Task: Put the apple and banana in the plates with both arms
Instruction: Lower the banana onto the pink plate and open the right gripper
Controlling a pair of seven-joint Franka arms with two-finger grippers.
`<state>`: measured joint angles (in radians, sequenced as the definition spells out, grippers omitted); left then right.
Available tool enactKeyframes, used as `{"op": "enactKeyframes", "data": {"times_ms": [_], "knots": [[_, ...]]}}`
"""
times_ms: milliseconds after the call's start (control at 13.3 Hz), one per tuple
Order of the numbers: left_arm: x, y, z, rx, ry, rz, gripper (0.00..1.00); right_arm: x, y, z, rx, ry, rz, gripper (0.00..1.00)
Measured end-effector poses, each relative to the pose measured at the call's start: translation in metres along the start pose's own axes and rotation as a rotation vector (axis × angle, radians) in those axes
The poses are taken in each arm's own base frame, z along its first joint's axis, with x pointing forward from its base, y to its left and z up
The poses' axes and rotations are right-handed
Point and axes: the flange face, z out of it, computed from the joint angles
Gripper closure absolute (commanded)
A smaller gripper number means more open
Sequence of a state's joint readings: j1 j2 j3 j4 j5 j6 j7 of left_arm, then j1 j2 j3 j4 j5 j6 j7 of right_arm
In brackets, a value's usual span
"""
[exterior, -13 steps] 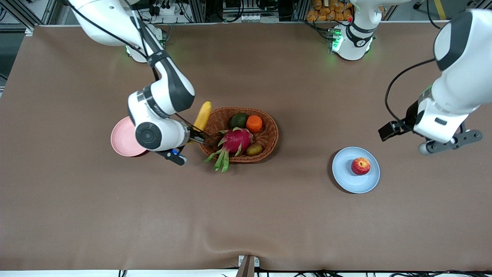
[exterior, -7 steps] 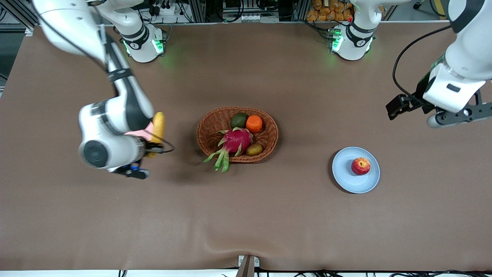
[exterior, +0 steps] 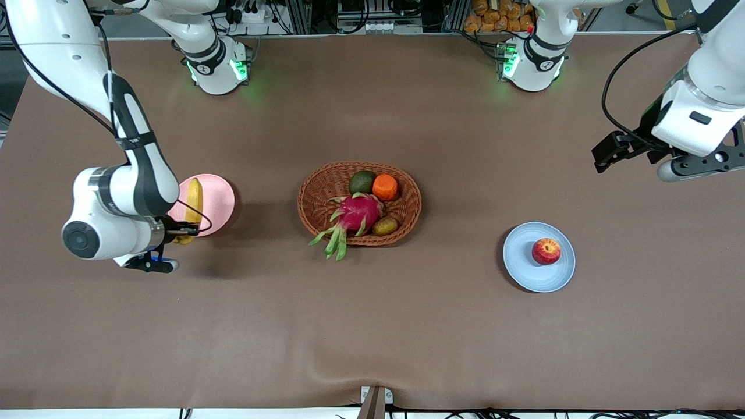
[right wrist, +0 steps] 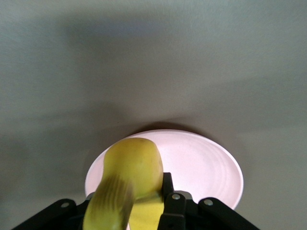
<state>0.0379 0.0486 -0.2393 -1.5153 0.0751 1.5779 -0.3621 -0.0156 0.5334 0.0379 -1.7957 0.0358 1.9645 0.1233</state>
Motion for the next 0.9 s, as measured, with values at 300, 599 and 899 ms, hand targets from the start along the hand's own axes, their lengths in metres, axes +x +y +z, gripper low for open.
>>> {"op": "enactKeyframes", "data": {"times_ms": [300,599,899], "knots": [[0.001,-0.006,-0.004,-0.003,0.008,0.030,0.00,-0.013,-0.002,0.040,-0.006,-0.041,-0.007,0.92],[-0.001,-0.017,-0.010,-0.022,-0.008,0.057,0.00,-0.017,-0.002,0.047,-0.008,-0.054,-0.008,0.00],[-0.008,-0.027,-0.019,-0.040,-0.019,0.079,0.00,-0.012,-0.011,0.020,-0.005,-0.040,-0.022,0.00]]}}
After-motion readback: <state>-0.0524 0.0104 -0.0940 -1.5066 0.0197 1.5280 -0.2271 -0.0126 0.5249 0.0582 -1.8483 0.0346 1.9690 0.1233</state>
